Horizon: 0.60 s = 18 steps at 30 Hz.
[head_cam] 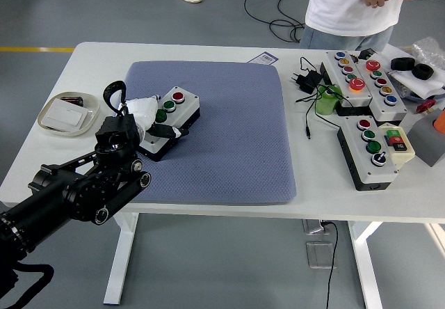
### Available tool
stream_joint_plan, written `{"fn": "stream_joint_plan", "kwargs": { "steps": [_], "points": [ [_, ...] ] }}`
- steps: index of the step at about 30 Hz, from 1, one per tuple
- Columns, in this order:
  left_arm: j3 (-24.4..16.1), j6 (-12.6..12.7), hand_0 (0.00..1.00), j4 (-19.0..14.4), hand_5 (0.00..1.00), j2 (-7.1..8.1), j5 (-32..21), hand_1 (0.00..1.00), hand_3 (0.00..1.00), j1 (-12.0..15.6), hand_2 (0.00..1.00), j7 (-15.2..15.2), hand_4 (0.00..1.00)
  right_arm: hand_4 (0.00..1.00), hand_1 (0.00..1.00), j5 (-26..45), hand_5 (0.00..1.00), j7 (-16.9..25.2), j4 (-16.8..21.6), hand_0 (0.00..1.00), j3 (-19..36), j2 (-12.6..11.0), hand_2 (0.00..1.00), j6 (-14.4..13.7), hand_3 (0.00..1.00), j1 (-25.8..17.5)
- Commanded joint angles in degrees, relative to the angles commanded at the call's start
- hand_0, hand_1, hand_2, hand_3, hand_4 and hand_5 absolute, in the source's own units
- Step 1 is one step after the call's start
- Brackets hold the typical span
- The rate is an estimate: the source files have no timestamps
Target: Pick up the button,place it on the desk,press the button,press the button
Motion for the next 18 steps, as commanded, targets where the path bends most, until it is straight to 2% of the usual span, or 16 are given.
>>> {"fn": "stream_joint_plan", "kwargs": {
  "steps": [4,5,10,11,12,17,18],
  "points": [
    [0.44,0.44,0.638,0.35,0.316,0.07,-0.03,0.786,0.976,0.0,0.816,0.0,0.942,0.235,0.508,-0.42,0.36,-0.08,0.0,0.642,0.19,0.1,0.547,-0.02,0.589,-0.02],
    [0.57,1.03,0.532,0.4,0.143,0.12,0.18,0.628,0.871,-0.03,0.679,0.0,0.811,0.235,0.508,-0.44,0.36,-0.07,0.0,0.642,0.21,0.14,0.547,-0.01,0.589,-0.01],
    [0.92,2.68,0.532,0.16,0.143,0.37,2.08,0.628,0.871,0.01,0.679,0.0,0.811,0.235,0.508,-0.35,0.36,-0.06,0.0,0.642,0.26,0.17,0.547,0.0,0.589,0.05],
    [0.93,3.02,0.392,0.1,0.002,0.42,2.38,0.428,0.616,0.05,0.416,0.0,0.624,0.236,0.507,-0.34,0.36,-0.06,0.0,0.643,0.27,0.18,0.547,0.01,0.589,0.04],
    [0.96,3.32,0.392,0.06,0.002,0.48,2.53,0.428,0.616,0.07,0.416,0.0,0.624,0.236,0.507,-0.32,0.36,-0.06,0.0,0.643,0.26,0.18,0.547,0.01,0.589,0.05],
    [0.94,8.36,0.392,-0.01,0.002,0.86,2.57,0.428,0.616,0.44,0.416,-0.05,0.624,0.236,0.507,-0.44,0.36,-0.06,0.0,0.643,0.24,0.19,0.547,0.08,0.589,0.07],
    [0.93,8.76,0.171,-0.04,0.002,0.91,2.45,0.228,0.408,0.52,0.236,-0.42,0.524,0.231,0.507,-0.47,0.358,-0.08,0.0,0.643,0.25,0.2,0.547,0.08,0.589,0.05]
  ]
}}
